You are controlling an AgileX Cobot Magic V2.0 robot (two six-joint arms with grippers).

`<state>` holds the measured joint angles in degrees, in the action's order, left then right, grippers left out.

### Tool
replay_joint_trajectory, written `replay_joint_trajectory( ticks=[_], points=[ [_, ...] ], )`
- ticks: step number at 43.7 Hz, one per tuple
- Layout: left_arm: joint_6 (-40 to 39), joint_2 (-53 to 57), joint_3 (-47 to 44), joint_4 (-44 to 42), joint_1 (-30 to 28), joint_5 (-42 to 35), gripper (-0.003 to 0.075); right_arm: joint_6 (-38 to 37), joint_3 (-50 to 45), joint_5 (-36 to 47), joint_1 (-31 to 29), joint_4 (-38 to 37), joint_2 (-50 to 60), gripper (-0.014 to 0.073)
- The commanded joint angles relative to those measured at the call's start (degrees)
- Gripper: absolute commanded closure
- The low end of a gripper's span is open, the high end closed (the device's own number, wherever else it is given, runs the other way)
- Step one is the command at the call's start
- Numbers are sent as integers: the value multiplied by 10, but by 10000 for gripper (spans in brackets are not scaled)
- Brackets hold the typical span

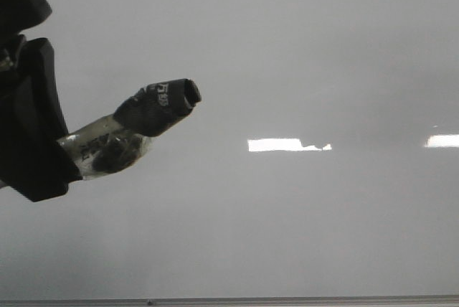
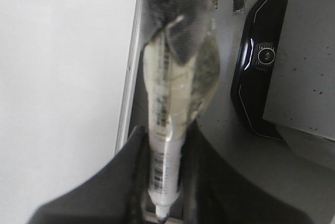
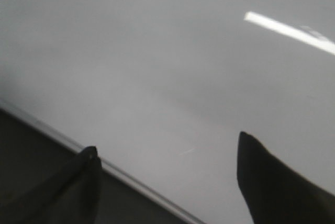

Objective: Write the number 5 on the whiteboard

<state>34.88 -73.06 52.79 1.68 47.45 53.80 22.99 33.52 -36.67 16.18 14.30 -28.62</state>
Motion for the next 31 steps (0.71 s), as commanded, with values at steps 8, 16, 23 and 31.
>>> replay_joint_trajectory(
  ticks=[8,16,23,31],
  points=[
    [3,17,18,-2,8,-18,741,132,158,-76,179,75,-214,36],
    [4,17,18,-2,8,-18,741,159,253,-74,269,75,-367,36],
    [4,17,18,-2,8,-18,741,182,320,-84,290,83,-461,36],
    [4,17,18,-2,8,-18,741,245,356,-104,290,164,-512,36]
  ],
)
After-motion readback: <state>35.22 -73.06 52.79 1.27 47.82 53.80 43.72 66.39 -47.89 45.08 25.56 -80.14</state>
